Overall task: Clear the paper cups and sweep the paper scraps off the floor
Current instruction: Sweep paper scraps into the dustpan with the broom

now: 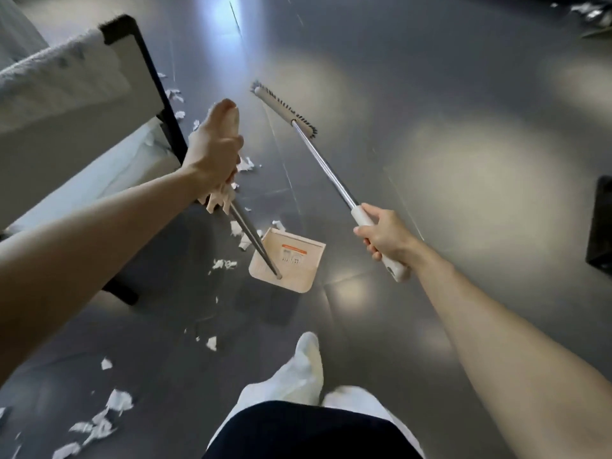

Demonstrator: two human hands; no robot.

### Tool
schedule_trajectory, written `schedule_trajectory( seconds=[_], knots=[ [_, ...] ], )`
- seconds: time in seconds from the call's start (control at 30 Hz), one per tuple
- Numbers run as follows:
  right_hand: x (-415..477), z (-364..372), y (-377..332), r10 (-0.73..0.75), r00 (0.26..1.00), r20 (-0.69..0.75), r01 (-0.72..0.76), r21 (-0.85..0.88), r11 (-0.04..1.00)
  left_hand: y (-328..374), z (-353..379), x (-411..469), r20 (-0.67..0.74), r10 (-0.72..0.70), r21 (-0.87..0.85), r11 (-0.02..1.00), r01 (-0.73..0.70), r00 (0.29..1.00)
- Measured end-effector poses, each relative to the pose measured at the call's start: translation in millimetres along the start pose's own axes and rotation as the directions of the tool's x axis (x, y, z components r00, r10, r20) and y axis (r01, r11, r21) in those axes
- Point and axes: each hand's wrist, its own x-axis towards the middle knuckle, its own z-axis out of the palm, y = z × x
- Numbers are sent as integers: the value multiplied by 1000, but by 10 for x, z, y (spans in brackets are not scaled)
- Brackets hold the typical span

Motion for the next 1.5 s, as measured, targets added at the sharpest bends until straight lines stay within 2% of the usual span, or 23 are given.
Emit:
schedule_trajectory(
  seconds=[0.2,0.37,0.57,0.67,0.83,1.0,1.23,1.37,1.5],
  knots=[
    [1822,-846,-968,-46,996,71,50,-63,997,713,539,1773,-54,-24,-19,1000,23,998],
    [3601,-1363,-1559,-82,986,143,99,-115,988,1027,1131,3327,-158,-48,2,999,49,986],
    [5727,-2038,-2414,-141,948,286,203,-198,959,1354,1610,5108,-314,-56,60,995,78,948],
    [6589,-2140,-2802,-109,933,342,184,-195,963,1492,1709,5747,-375,-105,76,987,143,921],
    [8024,-1969,-3542,-124,888,442,235,-205,950,1507,1634,6989,-496,-175,-5,980,199,851],
    [9510,-1563,-4295,-133,842,524,290,-231,929,1347,1403,8518,-593,-186,-36,978,205,783],
    [11320,-1047,-5738,-107,791,602,320,-258,912,1565,695,10602,-647,-192,-28,973,229,738],
    [12495,-515,-6561,-131,756,641,386,-276,880,1512,316,11797,-722,-174,-15,972,236,670],
    [13756,154,-7299,-113,721,684,418,-299,858,1243,-15,13045,-738,-179,14,960,280,650]
  ],
)
